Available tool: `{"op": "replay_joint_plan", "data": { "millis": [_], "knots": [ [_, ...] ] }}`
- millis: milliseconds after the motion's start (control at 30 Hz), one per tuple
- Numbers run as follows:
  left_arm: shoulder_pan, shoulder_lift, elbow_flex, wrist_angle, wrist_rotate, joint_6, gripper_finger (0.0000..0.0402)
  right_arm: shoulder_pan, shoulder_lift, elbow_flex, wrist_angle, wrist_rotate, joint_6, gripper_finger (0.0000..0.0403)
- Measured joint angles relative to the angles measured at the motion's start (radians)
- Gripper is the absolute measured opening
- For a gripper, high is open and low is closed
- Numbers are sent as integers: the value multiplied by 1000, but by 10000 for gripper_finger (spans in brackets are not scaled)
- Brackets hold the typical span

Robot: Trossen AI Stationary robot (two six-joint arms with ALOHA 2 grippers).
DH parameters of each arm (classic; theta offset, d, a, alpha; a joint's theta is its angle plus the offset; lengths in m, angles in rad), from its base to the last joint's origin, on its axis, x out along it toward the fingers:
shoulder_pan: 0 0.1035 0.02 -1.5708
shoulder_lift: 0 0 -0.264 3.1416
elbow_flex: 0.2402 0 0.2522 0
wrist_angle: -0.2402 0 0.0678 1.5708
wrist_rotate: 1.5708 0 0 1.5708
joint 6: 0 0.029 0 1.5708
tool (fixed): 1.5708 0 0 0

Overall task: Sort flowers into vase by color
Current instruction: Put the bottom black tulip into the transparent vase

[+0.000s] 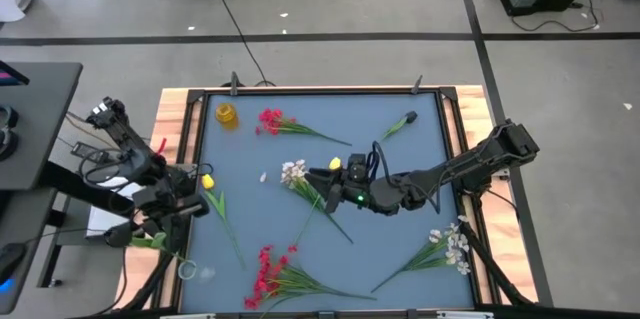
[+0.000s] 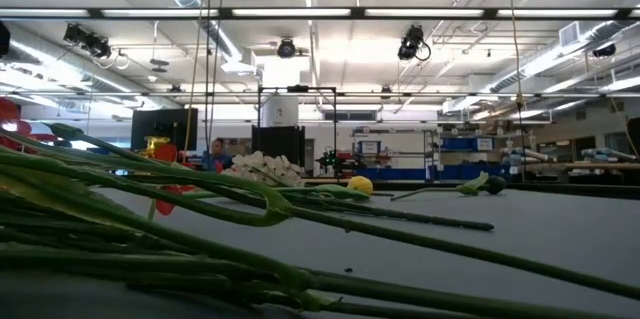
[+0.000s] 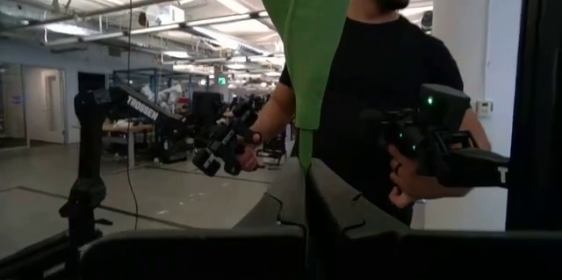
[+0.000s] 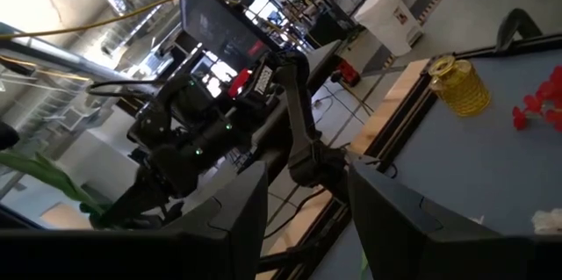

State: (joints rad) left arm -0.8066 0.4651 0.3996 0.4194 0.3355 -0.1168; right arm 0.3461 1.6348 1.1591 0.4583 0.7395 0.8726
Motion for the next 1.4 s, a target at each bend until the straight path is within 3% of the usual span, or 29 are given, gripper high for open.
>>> {"op": "replay_joint_plan", "data": {
  "millis": [633, 867, 1100, 1400],
  "knots": [
    [-57, 0, 0, -10, 35, -52, 0, -3, 0, 0, -3, -2, -6, 169],
    [-69, 1, 0, -180, -6, -58, 0, -13, 0, 0, -4, -4, -15, 169],
    [-68, 0, -1, -217, -27, -9, 0, -28, 0, 0, -5, -28, -15, 169],
    [-78, -1, -86, -99, -29, -23, 0, -30, 0, 0, -5, -34, -12, 169]
  ]
}}
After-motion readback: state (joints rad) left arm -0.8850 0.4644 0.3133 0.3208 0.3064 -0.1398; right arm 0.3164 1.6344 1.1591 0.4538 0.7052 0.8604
